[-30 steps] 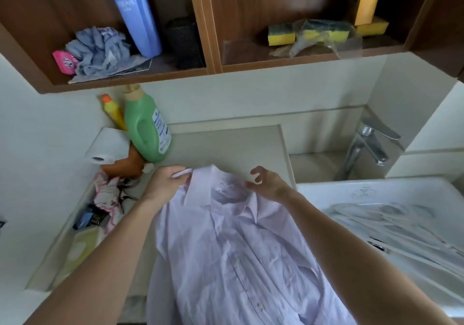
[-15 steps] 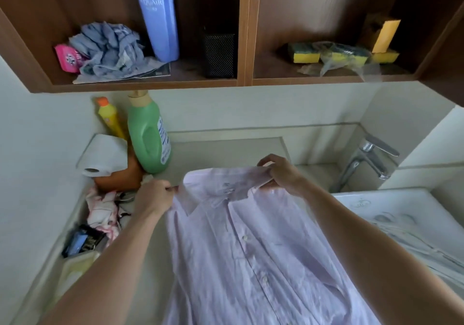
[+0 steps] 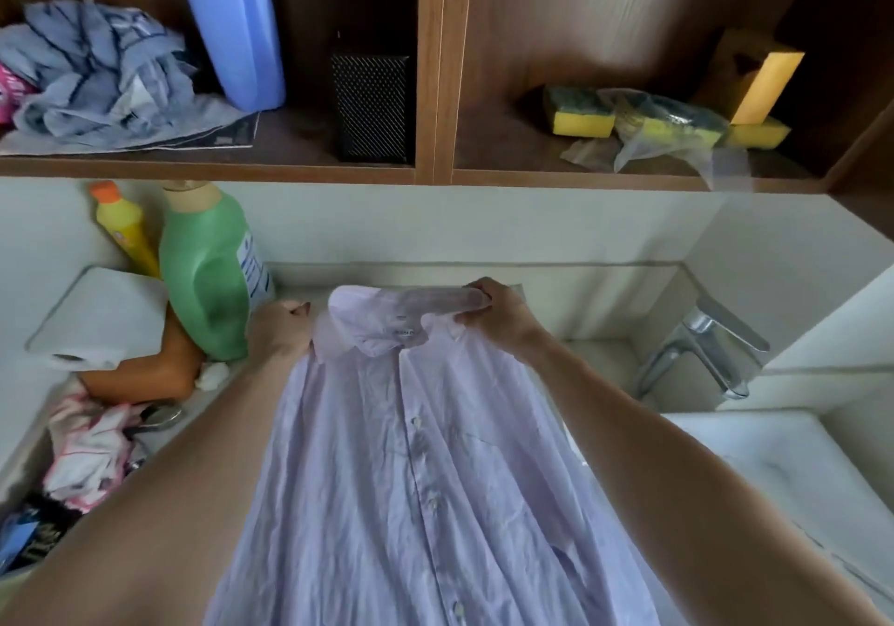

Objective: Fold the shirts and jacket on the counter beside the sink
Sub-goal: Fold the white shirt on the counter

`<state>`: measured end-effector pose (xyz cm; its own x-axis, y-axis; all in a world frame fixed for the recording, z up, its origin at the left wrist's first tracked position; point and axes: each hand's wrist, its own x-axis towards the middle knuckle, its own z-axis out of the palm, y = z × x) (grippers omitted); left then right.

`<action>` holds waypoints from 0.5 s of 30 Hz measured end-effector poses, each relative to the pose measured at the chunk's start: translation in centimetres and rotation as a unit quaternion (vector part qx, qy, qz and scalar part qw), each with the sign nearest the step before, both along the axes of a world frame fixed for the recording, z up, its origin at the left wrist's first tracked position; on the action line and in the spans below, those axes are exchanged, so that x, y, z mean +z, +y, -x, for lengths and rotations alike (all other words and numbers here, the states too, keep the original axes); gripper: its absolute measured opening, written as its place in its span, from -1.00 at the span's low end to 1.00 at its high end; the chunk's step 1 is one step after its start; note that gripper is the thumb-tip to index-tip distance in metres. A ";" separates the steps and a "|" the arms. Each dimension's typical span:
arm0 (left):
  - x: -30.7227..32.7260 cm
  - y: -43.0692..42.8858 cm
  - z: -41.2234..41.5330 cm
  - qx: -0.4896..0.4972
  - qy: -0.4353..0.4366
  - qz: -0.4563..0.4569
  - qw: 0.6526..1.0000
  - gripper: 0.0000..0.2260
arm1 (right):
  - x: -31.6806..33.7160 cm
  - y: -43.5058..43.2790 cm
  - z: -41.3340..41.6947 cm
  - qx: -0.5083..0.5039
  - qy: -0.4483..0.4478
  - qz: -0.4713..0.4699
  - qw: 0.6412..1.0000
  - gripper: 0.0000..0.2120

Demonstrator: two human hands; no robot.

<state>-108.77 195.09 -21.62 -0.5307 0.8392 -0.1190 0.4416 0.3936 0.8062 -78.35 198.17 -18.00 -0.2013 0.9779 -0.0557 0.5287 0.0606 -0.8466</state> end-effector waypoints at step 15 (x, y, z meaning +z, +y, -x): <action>-4.5 -0.1 -4.8 -0.183 0.047 -0.162 0.968 -0.55 | -6.2 6.2 -3.2 0.000 -0.033 0.028 0.999 -0.67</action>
